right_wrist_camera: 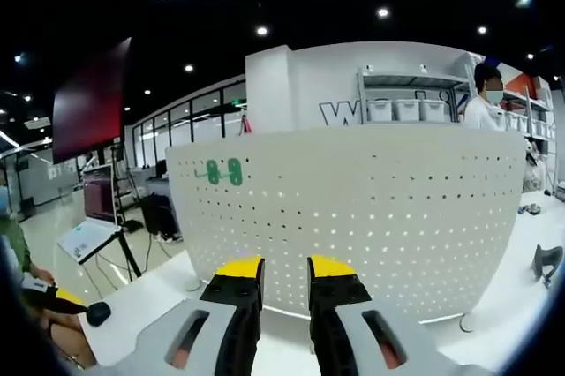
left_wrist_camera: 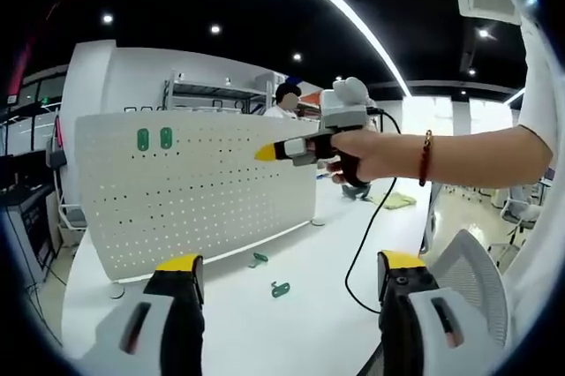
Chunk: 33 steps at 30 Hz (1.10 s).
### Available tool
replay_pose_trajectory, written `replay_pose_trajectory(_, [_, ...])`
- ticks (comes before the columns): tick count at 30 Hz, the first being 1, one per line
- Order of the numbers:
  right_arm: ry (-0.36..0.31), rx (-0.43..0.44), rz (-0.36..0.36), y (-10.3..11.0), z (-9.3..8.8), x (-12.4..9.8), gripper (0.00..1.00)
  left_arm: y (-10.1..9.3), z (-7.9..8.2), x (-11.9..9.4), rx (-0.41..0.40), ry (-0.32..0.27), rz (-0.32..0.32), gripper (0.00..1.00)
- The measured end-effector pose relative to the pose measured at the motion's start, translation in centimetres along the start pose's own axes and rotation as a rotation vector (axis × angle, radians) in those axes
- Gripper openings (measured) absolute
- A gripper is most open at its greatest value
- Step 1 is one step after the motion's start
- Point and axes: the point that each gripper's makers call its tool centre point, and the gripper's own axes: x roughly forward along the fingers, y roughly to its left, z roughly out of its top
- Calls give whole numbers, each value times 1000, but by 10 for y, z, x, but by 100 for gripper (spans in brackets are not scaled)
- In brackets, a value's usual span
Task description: Insert the hook assembly into the mounting plate slot until the hook locks in place.
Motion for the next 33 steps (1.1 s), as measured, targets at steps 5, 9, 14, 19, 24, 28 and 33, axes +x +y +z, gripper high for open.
replay_pose_trajectory(5, [11, 7, 13, -13, -10, -12, 19, -13, -3, 13, -1, 17, -12, 83])
replay_pose_trajectory(9, [16, 6, 30, -21, -19, -16, 19, -20, -4, 22, -5, 16, -14, 83])
replay_pose_trajectory(14, [29, 13, 50, -25, -32, -21, 19, -26, -5, 32, 0, 20, -27, 83])
replay_pose_trajectory(19, [73, 20, 84, -25, -58, -25, 20, -31, -5, 37, 7, 19, -37, 85])
replay_pose_trajectory(24, [112, 30, 115, -23, -80, -26, 20, -32, -7, 37, 3, 24, -27, 85])
replay_pose_trajectory(28, [130, 43, 142, -21, -92, -26, 20, -32, -10, 36, 1, 36, -15, 85])
replay_pose_trajectory(33, [159, 53, 170, -19, -112, -27, 20, -33, -13, 39, -1, 49, -4, 85])
